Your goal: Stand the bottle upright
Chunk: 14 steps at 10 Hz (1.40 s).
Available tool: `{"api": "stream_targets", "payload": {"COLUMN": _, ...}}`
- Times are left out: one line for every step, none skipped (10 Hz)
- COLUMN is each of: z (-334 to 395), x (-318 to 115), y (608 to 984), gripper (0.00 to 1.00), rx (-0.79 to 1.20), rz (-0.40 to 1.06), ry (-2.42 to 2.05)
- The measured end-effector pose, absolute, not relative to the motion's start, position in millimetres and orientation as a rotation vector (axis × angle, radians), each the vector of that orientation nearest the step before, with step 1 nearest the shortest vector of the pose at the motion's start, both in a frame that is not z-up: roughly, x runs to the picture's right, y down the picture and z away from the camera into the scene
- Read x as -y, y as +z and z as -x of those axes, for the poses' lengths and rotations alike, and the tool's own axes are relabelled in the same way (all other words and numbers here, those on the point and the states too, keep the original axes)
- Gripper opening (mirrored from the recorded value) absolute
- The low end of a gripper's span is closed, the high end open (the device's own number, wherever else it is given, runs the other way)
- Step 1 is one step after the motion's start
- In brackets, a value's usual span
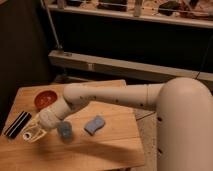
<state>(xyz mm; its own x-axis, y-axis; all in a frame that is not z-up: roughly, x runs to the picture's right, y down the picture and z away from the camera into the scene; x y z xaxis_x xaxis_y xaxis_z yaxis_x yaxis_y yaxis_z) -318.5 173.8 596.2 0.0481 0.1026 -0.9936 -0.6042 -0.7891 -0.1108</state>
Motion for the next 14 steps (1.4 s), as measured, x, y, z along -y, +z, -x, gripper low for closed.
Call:
{"api": "stream_targets", "payload": {"z": 317, "x": -169, "y": 602, "gripper": 0.08, "rx": -0.524, "rz": 1.816, "ry": 1.803}}
{"api": "stream_targets", "payload": {"z": 316, "x": -165, "y": 606, "gripper": 0.08, "rx": -0.541, "rz": 1.818, "ry": 1.809}}
{"api": "stream_targets", "payload": {"z": 315, "x": -163, "y": 608, "gripper": 0.08, "rx": -0.556, "rz": 1.818, "ry": 1.815}}
{"api": "stream_targets", "payload": {"z": 314, "x": -159, "y": 614, "gripper": 0.08, "rx": -0.586, "rz": 1.813, "ry": 1.828}}
{"api": "stream_targets", "payload": {"z": 314, "x": -156, "y": 618, "gripper": 0.08, "rx": -0.61, "rz": 1.804, "ry": 1.844}}
{"api": "stream_targets", "payload": {"z": 315, "x": -155, "y": 623, "gripper": 0.08, "rx": -0.642, "rz": 1.789, "ry": 1.864}}
{"api": "stream_targets", "payload": {"z": 314, "x": -154, "y": 628, "gripper": 0.08, "rx": -0.671, "rz": 1.773, "ry": 1.887}}
{"api": "stream_targets", "payload": {"z": 311, "x": -153, "y": 633, "gripper": 0.08, "rx": -0.707, "rz": 1.753, "ry": 1.916}}
{"api": "stream_targets", "payload": {"z": 309, "x": -153, "y": 637, "gripper": 0.08, "rx": -0.737, "rz": 1.738, "ry": 1.939}}
{"api": "stream_targets", "payload": {"z": 306, "x": -152, "y": 641, "gripper": 0.08, "rx": -0.766, "rz": 1.725, "ry": 1.959}}
{"api": "stream_targets", "payload": {"z": 304, "x": -151, "y": 644, "gripper": 0.08, "rx": -0.792, "rz": 1.71, "ry": 1.983}}
{"api": "stream_targets", "payload": {"z": 303, "x": -149, "y": 645, "gripper": 0.08, "rx": -0.8, "rz": 1.705, "ry": 1.996}}
{"api": "stream_targets", "payload": {"z": 304, "x": -145, "y": 645, "gripper": 0.08, "rx": -0.803, "rz": 1.705, "ry": 2.008}}
{"api": "stream_targets", "payload": {"z": 308, "x": -139, "y": 644, "gripper": 0.08, "rx": -0.791, "rz": 1.712, "ry": 2.017}}
